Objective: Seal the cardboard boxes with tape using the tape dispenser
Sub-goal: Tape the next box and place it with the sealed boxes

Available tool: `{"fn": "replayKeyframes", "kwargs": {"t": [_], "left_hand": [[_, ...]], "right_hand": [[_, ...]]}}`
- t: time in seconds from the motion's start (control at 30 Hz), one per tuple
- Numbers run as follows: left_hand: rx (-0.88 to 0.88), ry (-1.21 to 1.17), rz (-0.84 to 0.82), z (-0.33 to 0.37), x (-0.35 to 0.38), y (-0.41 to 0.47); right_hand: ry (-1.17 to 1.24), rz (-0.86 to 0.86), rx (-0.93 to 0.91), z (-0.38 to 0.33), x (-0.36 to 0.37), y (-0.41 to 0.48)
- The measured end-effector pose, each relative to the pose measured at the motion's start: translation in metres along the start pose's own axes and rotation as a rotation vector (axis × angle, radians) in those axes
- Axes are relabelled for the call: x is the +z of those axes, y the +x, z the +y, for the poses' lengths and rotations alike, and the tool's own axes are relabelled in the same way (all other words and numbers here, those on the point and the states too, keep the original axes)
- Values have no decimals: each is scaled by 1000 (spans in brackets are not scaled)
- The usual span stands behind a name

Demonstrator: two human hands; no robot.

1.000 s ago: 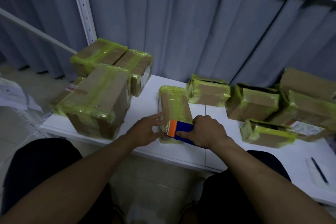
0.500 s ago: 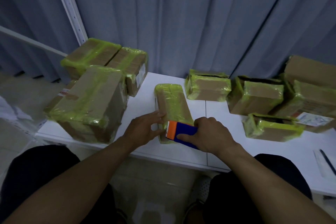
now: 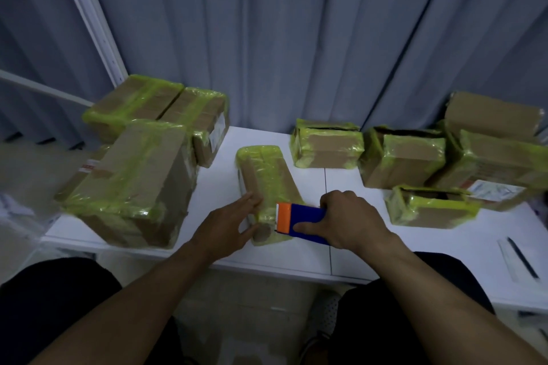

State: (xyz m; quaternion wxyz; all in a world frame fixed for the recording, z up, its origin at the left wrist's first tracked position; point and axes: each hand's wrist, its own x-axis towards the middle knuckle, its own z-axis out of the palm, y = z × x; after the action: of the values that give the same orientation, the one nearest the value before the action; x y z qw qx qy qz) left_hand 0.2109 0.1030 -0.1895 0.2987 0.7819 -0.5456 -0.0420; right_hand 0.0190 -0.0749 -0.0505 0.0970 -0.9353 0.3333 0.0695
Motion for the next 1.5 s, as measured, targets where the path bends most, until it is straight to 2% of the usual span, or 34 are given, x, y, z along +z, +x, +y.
{"fn": "replayKeyframes", "kwargs": {"t": [0.1, 0.2, 0.4, 0.53, 0.83, 1.1, 1.23, 1.37, 1.5], "left_hand": [[7, -29, 3, -2, 2, -3], [111, -47, 34, -2, 4, -7], [85, 24, 99, 3, -4, -1], [182, 119, 105, 2, 5, -2], [150, 113, 70, -1, -2, -1], [153, 85, 98, -8, -6, -2], [181, 29, 53, -9, -4, -3], [82, -38, -37, -12, -8, -4], [174, 156, -110, -6, -11, -6]], "right_hand": [[-33, 5, -8, -9, 3, 4], [-37, -5, -10, -12, 4, 10], [-35, -23, -15, -9, 8, 12], [-12, -21, -17, -5, 11, 10], [134, -64, -60, -1, 10, -1], [74, 19, 0, 26, -1, -15], [27, 31, -1, 24, 2, -14], [30, 2, 2, 22, 6, -8], [16, -21, -2, 18, 10, -1]]}}
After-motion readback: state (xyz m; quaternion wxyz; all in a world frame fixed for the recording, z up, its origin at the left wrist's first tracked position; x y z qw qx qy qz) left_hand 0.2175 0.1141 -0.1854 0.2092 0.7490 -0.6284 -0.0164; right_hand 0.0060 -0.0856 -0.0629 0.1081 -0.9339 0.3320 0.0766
